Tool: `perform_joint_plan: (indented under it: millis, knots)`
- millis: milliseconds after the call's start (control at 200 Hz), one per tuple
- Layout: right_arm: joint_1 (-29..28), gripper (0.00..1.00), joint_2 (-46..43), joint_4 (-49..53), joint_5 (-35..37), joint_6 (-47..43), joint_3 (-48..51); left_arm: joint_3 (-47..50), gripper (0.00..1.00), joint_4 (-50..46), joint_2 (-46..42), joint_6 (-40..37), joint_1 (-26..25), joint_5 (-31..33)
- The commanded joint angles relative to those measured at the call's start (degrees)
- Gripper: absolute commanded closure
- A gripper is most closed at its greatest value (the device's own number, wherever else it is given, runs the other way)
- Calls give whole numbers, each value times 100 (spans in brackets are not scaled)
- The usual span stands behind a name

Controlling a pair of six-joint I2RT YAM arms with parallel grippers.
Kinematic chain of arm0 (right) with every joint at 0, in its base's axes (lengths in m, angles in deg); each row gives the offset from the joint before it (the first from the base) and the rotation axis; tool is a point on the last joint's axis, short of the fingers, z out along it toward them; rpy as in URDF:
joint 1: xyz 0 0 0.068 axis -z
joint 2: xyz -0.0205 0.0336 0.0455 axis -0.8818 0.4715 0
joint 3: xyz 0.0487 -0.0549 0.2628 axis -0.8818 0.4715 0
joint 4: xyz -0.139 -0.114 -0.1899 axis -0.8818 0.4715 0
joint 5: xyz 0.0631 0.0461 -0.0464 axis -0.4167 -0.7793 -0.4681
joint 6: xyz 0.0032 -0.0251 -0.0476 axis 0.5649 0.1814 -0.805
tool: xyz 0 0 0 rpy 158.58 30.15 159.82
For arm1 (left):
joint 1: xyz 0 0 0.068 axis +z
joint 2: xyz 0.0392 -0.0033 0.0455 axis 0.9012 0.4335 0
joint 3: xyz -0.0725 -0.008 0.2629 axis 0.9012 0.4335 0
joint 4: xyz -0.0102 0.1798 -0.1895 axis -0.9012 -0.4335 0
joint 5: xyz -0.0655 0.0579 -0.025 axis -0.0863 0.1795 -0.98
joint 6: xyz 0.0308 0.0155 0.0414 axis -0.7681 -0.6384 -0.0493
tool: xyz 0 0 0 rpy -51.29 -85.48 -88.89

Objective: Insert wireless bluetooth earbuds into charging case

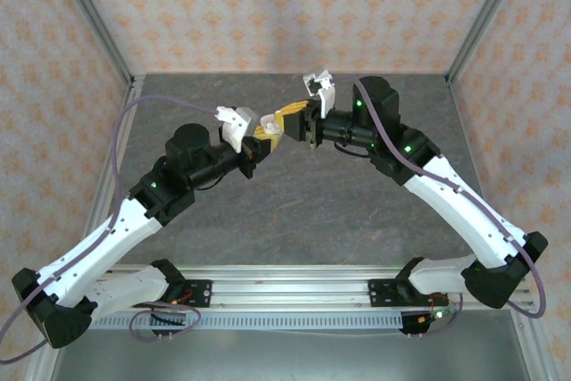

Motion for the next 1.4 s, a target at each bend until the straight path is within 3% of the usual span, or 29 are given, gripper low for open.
perform_joint_plan:
  millis: [0, 901, 1396]
  knots:
    - [-21, 79, 63, -225, -117, 17, 64, -232, 100, 210, -12, 78, -28, -143]
    - [-21, 79, 34, 153, 110, 177, 259, -227, 100, 216, -39, 80, -35, -114]
    - [-21, 80, -102, -423, 19, 1089, 677, -173, 100, 352, -127, 232, -30, -3]
